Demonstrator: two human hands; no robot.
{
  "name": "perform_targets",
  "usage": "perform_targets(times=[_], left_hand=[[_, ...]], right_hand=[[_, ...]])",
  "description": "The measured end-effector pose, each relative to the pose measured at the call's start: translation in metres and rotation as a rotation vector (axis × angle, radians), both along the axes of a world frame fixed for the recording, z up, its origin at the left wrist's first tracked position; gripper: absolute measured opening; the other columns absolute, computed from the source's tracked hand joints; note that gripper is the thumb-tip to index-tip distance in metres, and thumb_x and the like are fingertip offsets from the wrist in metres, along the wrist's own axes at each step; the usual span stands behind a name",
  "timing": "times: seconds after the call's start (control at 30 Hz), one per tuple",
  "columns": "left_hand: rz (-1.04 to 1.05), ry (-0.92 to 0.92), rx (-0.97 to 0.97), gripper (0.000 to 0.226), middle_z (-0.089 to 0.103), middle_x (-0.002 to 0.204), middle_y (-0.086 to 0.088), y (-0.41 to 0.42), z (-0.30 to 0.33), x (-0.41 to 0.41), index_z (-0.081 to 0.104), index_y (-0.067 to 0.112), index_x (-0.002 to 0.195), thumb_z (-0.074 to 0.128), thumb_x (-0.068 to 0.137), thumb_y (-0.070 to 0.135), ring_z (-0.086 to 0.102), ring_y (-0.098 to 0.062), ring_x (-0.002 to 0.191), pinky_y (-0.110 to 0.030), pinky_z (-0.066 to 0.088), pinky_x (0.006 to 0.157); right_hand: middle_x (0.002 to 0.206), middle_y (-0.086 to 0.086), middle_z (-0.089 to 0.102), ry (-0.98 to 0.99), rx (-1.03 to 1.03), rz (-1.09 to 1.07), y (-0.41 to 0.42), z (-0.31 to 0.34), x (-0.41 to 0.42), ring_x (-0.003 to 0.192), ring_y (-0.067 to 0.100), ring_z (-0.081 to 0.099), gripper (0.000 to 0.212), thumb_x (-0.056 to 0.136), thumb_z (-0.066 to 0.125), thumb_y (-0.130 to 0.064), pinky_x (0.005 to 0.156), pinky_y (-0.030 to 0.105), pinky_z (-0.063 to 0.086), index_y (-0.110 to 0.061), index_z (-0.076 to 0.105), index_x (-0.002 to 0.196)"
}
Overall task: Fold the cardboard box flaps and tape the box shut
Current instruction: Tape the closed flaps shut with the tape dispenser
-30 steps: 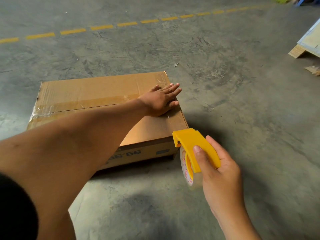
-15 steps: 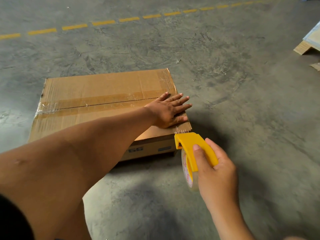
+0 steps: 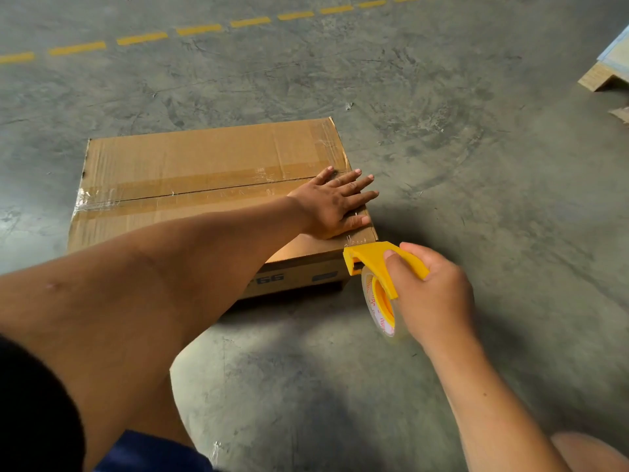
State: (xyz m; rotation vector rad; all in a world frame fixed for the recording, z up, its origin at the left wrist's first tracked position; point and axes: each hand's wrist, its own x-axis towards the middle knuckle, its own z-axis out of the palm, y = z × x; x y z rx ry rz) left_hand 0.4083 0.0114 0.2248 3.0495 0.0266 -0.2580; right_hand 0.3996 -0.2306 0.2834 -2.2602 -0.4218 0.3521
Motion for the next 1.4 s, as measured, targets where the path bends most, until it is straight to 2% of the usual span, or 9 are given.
perform_targets(times=[0.13,0.23,0.33,0.6,0.7,0.83,0.97,1.13,1.4], left_hand=[[0.000,0.013,-0.003,0.067,-0.012,0.167,0.005,-0.001,0.003,0.000,0.001,0.034,0.160,0.009,0.100,0.064,-0.016,-0.017,0.152,-0.048,-0.009,0.123],[0.054,0.038,-0.045,0.066,-0.011,0.167,0.005,0.012,0.006,0.001,0.003,0.034,0.160,0.010,0.100,0.064,-0.015,-0.016,0.152,-0.047,-0.008,0.123],[0.056,0.015,-0.028,0.071,-0.011,0.167,0.006,0.022,0.000,0.005,0.003,0.035,0.159,0.008,0.097,0.069,-0.015,-0.015,0.152,-0.048,-0.009,0.123],[0.044,0.017,-0.025,0.105,-0.010,0.167,0.004,0.022,-0.002,0.006,0.004,0.034,0.160,0.002,0.072,0.092,-0.014,-0.017,0.153,-0.049,-0.010,0.122],[0.057,0.012,-0.014,0.099,-0.012,0.167,0.003,0.018,0.002,0.003,0.004,0.034,0.160,0.010,0.078,0.090,-0.014,-0.018,0.153,-0.051,-0.008,0.122],[0.038,-0.058,0.018,0.082,-0.005,0.168,0.001,0.007,0.010,-0.007,0.010,0.031,0.160,0.023,0.093,0.076,-0.004,-0.018,0.154,-0.049,-0.002,0.124],[0.058,-0.015,-0.037,0.068,-0.004,0.168,0.003,-0.009,-0.002,-0.020,0.007,0.031,0.160,0.017,0.101,0.063,-0.010,-0.015,0.153,-0.050,-0.005,0.123],[0.062,0.007,0.021,0.081,-0.015,0.166,0.001,-0.011,-0.007,-0.022,-0.004,0.031,0.159,0.016,0.094,0.075,-0.017,-0.017,0.152,-0.053,-0.011,0.121],[0.101,-0.008,0.057,0.083,-0.017,0.166,0.000,-0.012,-0.009,-0.018,-0.005,0.031,0.159,0.028,0.095,0.072,-0.019,-0.019,0.152,-0.055,-0.008,0.121]], right_hand=[[0.116,0.000,0.071,-0.017,-0.052,0.018,-0.005,-0.004,0.000,0.100,0.023,0.065,0.043,0.090,0.063,-0.047,0.076,0.030,0.047,-0.025,0.067,0.126],[0.119,-0.002,0.072,0.062,-0.288,0.062,-0.037,-0.047,-0.027,0.108,0.025,0.066,0.039,0.088,0.064,-0.049,0.081,0.030,0.049,-0.027,0.070,0.120],[0.113,-0.005,0.074,0.152,-0.203,-0.064,-0.063,-0.077,-0.045,0.106,0.021,0.067,0.032,0.086,0.067,-0.046,0.081,0.030,0.049,-0.030,0.072,0.113],[0.114,-0.009,0.071,0.075,0.033,-0.060,-0.034,-0.061,-0.019,0.103,0.015,0.065,0.038,0.088,0.067,-0.046,0.087,0.030,0.050,-0.030,0.068,0.121],[0.117,-0.006,0.071,0.054,0.092,-0.076,-0.027,-0.053,-0.017,0.103,0.014,0.065,0.039,0.089,0.066,-0.045,0.086,0.028,0.049,-0.028,0.068,0.124],[0.118,-0.006,0.070,0.038,0.159,-0.079,-0.020,-0.042,-0.017,0.104,0.014,0.065,0.041,0.089,0.066,-0.045,0.087,0.028,0.049,-0.028,0.067,0.125],[0.121,-0.007,0.069,0.023,0.201,-0.090,-0.014,-0.039,-0.016,0.106,0.014,0.064,0.043,0.089,0.065,-0.048,0.089,0.029,0.051,-0.028,0.065,0.127],[0.122,-0.009,0.068,0.023,0.245,-0.092,-0.013,-0.039,-0.018,0.107,0.012,0.063,0.045,0.089,0.064,-0.048,0.085,0.025,0.048,-0.027,0.064,0.129],[0.122,-0.010,0.067,0.008,0.306,-0.085,-0.019,-0.024,-0.019,0.107,0.009,0.063,0.046,0.088,0.065,-0.048,0.081,0.017,0.045,-0.028,0.064,0.129]])
